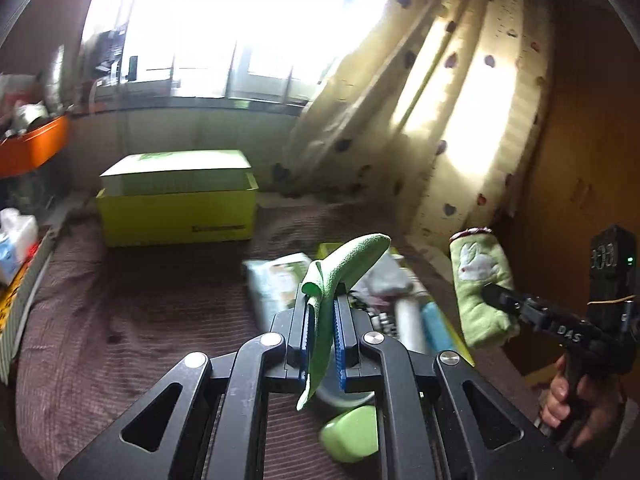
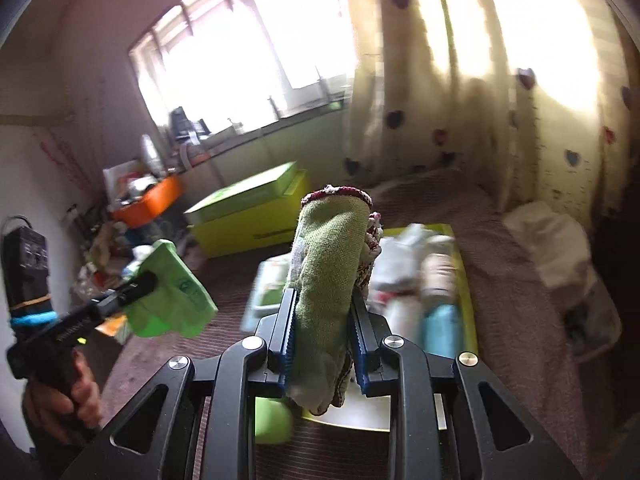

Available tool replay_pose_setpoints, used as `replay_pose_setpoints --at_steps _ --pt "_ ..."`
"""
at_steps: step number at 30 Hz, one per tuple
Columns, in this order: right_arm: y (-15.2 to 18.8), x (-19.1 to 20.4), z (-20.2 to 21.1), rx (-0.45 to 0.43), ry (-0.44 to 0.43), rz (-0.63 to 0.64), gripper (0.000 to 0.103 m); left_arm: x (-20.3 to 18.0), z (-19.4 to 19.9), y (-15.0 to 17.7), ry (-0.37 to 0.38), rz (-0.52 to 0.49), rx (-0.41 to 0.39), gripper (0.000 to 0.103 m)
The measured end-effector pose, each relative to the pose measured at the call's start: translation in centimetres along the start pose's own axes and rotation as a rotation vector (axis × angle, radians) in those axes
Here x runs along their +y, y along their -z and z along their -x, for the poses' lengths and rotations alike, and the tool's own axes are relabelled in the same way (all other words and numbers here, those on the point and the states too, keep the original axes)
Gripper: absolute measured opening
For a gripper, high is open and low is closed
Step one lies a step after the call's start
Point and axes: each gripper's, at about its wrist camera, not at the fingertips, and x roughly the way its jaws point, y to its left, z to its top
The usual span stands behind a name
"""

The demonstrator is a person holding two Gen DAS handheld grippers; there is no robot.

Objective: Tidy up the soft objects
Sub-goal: 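Carry the green cloth and rolled towel over the tray with both grippers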

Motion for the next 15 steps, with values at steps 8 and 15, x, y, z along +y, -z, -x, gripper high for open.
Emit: replay_pose_setpoints --at_steps 8,15 --pt "1.1 -3.9 0.0 0.026 0.061 -0.026 0.023 -3.2 -2.2 -0.1 0.050 -0.021 0.029 0.010" --pt "2.8 -4.9 -2.0 0.085 0.081 0.039 0.023 -5.5 -4.3 -0.1 0.073 -0.050 0.052 0.010"
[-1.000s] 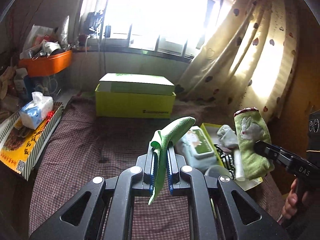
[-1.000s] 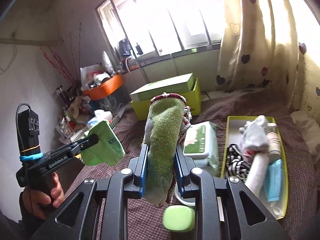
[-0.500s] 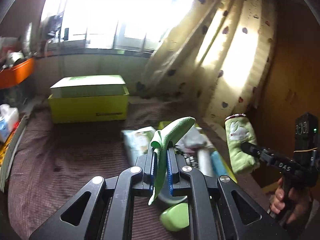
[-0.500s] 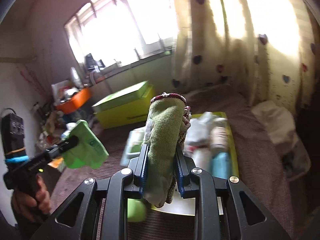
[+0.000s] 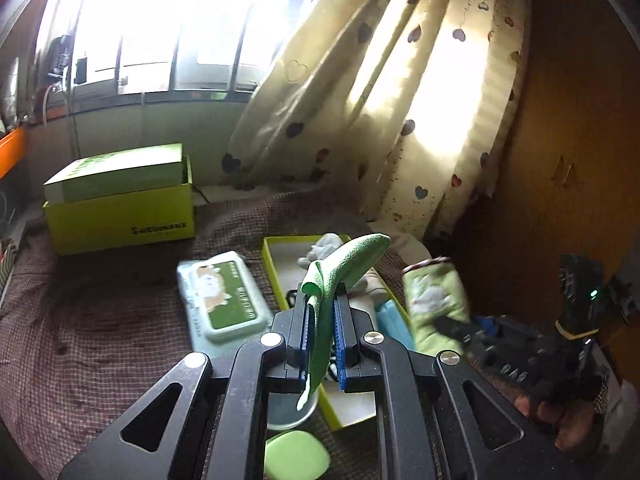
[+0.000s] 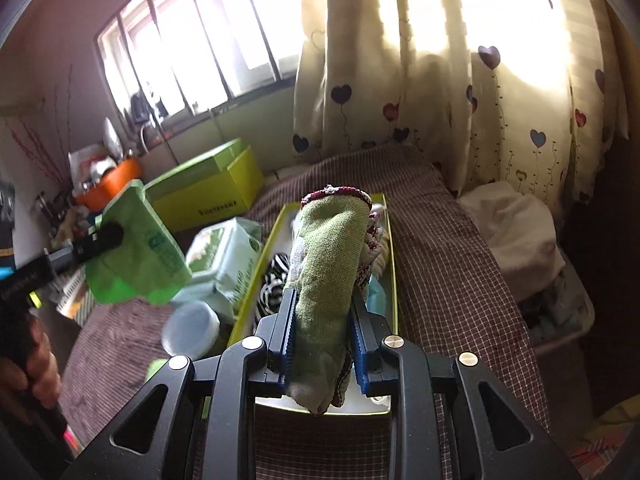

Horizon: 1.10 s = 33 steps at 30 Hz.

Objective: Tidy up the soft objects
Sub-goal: 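Carry the green cloth and rolled towel over the tray with both grippers, then lower the green cloth and rolled towel into the tray and open both grippers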

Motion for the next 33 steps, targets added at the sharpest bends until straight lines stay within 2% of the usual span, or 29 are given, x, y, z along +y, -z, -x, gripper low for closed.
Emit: replay_pose_setpoints --at_steps 8,11,18,21,24,27,30,33 --pt "1.9 -0.2 -4.8 0.143 0.012 0.088 0.023 -1.2 -2.9 0.3 0.004 -0.002 0.048 0.010" --pt "2.4 -0.7 -6.1 0.169 -0.005 0.087 0.023 -1.5 -4.0 0.5 0.001 -0.002 0.068 0.010" --pt "2.2 -1.3 -6.6 0.150 -0.011 0.086 0.025 -1.9 -7.2 0.9 -0.013 0.000 0.115 0.010" --pt "2.4 -1.3 -5.9 0.133 -0.013 0.099 0.035 -2.0 -8.9 1.3 -0.023 0.002 0.146 0.010" --pt "2.5 -1.4 -5.0 0.113 -0.019 0.088 0.039 -2.0 -10.0 2.0 -0.021 0.006 0.181 0.010" --pt "2.6 -1.6 -4.1 0.089 -0.029 0.078 0.039 -2.3 -10.8 2.9 -0.009 0.006 0.217 0.010" --pt "2.4 -1.5 -3.4 0.071 -0.026 0.079 0.039 -2.8 -11.2 4.0 0.034 0.004 0.266 0.010" --pt "2.1 -1.5 -3.1 0.054 -0.028 0.075 0.039 -3.3 -11.2 4.6 0.062 -0.004 0.278 0.013"
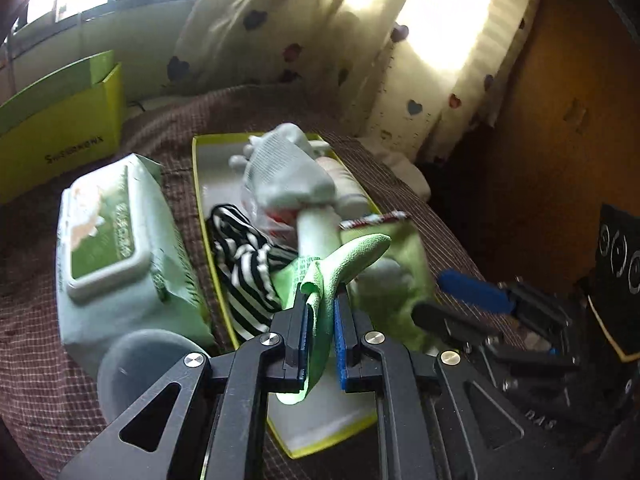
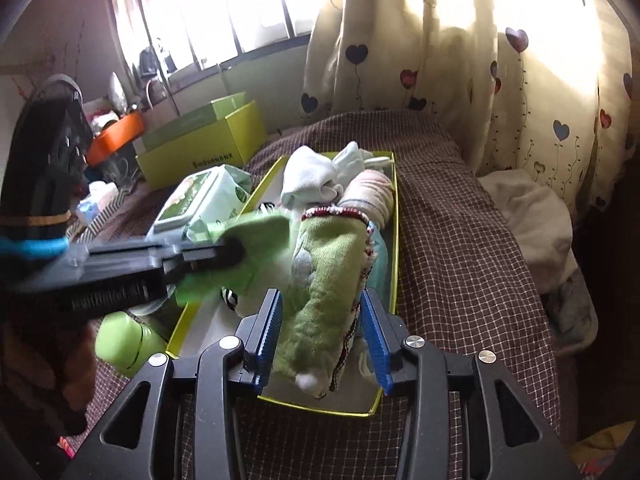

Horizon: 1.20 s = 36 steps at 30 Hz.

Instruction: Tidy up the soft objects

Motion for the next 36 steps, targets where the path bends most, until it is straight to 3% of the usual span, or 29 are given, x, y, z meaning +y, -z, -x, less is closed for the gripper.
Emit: replay_pose_setpoints --at_steps 3,5,6,7,10,17,26,36 --pt "-0.2 0.2 0.4 -0.011 0.000 0.002 0.039 -0.5 0.4 0.5 0.017 -0.022 -0.002 0.019" --pt "-0.2 0.3 0.7 -0.019 0.001 0.006 0.039 -0.8 1.0 0.9 0.024 -0.047 -0.018 0.033" --pt "-0.3 0.3 0.8 -0.025 0.003 0.007 0.039 -0.9 1.2 1.0 0.029 -0.056 -0.024 0.048" --pt "-0.3 0.3 1.0 -0.028 0.005 0.006 0.039 -0.9 1.4 1.1 0.039 -0.059 -0.028 0.055" --pt "-0.4 0.3 1.2 -0.034 0.016 0.002 0.039 -1.0 1.9 1.2 0.062 -0.063 -0.040 0.055" --pt "-0.3 0.8 2.0 -0.042 0.032 -0.002 0.039 -1.0 3.9 1.3 0.039 -0.070 -0.086 0.055" --pt "0.8 2.5 3.0 -0.030 0.034 0.020 0.039 0.1 7.2 2.6 -0.072 -0.065 -0.142 0.055" --pt "2.0 5.7 4.7 -0.038 0.020 0.055 0.041 2.2 10.2 5.4 -0.199 0.010 -0.179 0.055"
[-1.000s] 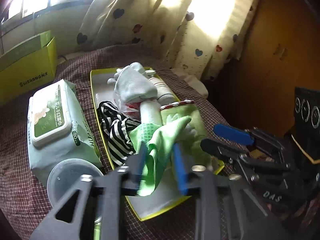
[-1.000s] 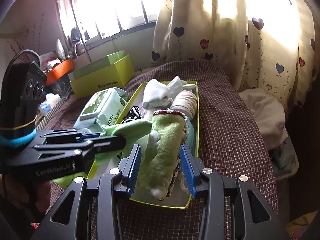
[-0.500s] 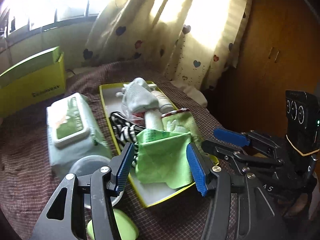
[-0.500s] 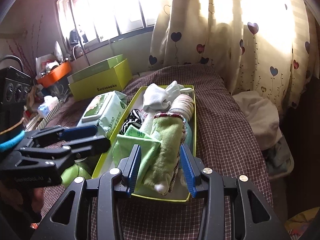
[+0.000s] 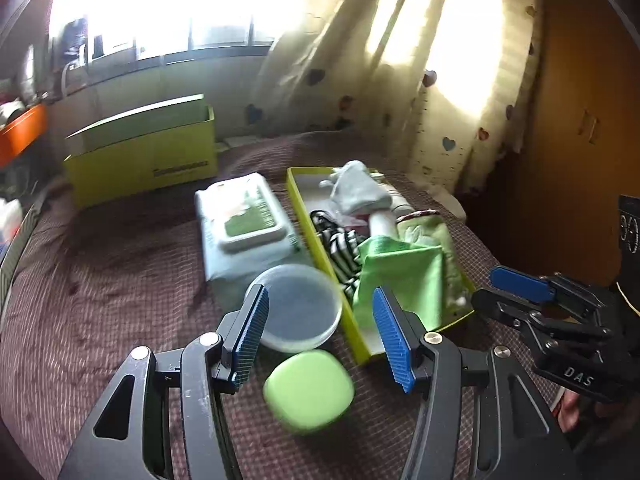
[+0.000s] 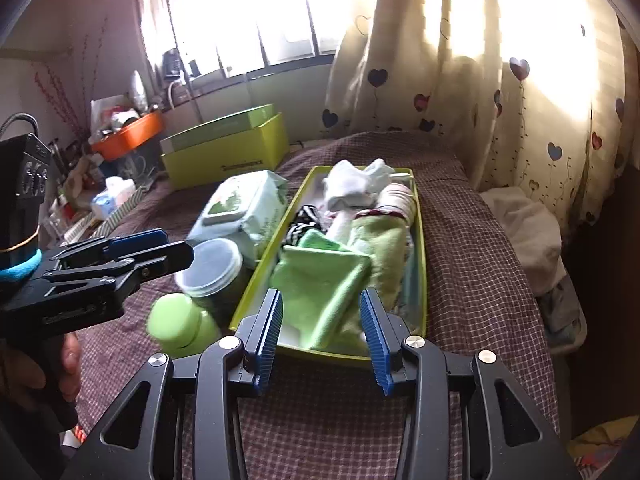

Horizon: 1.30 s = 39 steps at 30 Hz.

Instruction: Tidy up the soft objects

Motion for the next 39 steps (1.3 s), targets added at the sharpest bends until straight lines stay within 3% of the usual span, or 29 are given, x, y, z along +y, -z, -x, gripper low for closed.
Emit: replay_pose_setpoints --at_steps 12,21,39 --pt "2.1 4.2 2.2 -0.012 -0.007 0.037 0.047 1.7 3.8 4.4 -0.106 0.059 -0.007 0.055" --pt "3.9 6.5 1.8 0.032 -0.015 0.044 0.048 1.4 4.9 6.9 -0.119 0.063 0.030 0.055" --pt "4.1 6.2 -0.6 0.118 0.019 0.036 0.048 1.0 3.2 6.7 -0.103 0.056 0.075 0.055"
